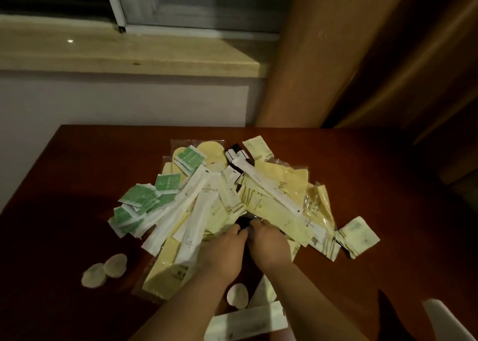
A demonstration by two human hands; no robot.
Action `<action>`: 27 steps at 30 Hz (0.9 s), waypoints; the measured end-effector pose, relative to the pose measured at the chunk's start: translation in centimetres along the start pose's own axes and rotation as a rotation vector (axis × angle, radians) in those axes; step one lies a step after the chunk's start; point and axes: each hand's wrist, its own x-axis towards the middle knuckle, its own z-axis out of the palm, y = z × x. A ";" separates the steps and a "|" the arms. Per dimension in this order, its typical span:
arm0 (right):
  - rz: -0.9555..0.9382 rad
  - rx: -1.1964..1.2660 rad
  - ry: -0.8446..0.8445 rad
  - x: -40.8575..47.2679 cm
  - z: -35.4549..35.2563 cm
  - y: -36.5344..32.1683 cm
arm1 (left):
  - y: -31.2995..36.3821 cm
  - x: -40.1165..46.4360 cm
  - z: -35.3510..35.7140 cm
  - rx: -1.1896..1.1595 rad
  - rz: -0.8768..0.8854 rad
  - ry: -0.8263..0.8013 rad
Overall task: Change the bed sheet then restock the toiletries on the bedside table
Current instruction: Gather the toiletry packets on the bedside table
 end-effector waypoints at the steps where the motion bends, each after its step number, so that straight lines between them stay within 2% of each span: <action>1: 0.009 -0.025 0.007 0.3 0.0 -0.1 | -0.1 0.3 0.0 -0.002 0.005 -0.011; 4: 0.009 -0.086 -0.017 0.7 0.3 -0.6 | -0.5 0.5 0.2 0.021 0.019 -0.039; 7: 0.031 -0.046 -0.059 0.5 0.9 -0.6 | -0.8 0.4 0.7 0.050 0.012 -0.035; 13: 0.153 0.363 -0.010 0.0 -0.1 0.4 | -1.6 0.5 0.5 -0.090 0.043 0.146; 17: 0.200 0.677 0.055 0.0 -2.2 0.9 | -1.5 0.6 0.2 -0.358 0.081 0.275; 20: 0.258 0.904 0.059 -0.1 -3.8 0.9 | -1.1 0.8 -0.6 -0.586 0.060 0.307; 23: 0.227 1.009 0.058 -0.4 -4.4 0.6 | -0.6 0.7 -2.0 -0.872 0.022 0.295; 27: 0.161 1.098 0.055 -1.0 -4.5 0.0 | -0.3 0.2 -4.0 -1.127 -0.014 0.282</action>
